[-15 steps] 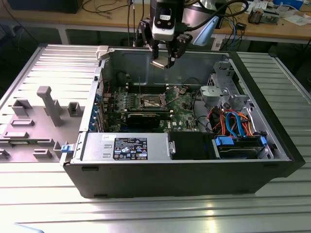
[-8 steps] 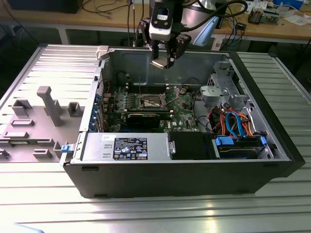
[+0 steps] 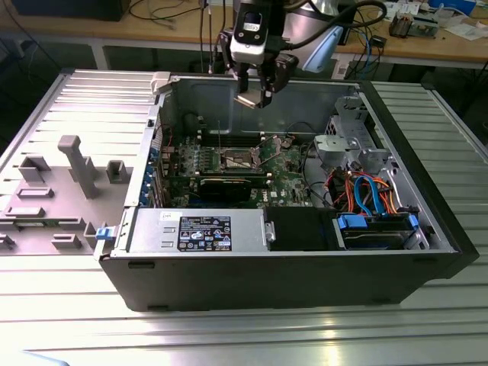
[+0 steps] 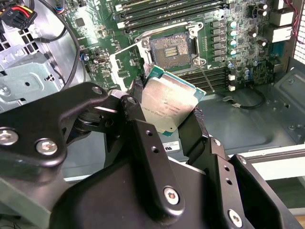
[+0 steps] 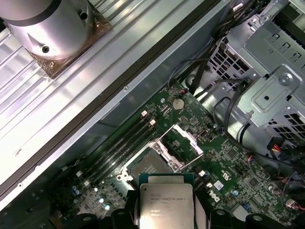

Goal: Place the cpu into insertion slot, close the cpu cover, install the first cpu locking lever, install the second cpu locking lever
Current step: 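Place the cpu into insertion slot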

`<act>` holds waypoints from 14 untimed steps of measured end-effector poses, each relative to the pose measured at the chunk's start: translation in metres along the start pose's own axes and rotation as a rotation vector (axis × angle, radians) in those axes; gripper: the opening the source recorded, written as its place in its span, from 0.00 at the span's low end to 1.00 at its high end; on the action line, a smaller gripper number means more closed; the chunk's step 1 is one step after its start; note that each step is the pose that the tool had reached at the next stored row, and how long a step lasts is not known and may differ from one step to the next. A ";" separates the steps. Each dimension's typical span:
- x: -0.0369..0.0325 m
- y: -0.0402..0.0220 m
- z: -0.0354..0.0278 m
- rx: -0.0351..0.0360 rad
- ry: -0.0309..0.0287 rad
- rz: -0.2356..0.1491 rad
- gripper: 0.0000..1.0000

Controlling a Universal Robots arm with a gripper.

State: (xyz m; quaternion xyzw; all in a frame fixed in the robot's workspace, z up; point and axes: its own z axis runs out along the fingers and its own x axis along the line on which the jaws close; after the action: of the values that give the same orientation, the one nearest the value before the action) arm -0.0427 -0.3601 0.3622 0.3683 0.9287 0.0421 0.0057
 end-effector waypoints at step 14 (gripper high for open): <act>0.0033 -0.0031 0.0010 -0.0010 -0.0034 0.041 0.55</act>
State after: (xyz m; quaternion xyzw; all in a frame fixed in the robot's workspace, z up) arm -0.0472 -0.3600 0.3611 0.3875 0.9209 0.0421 0.0066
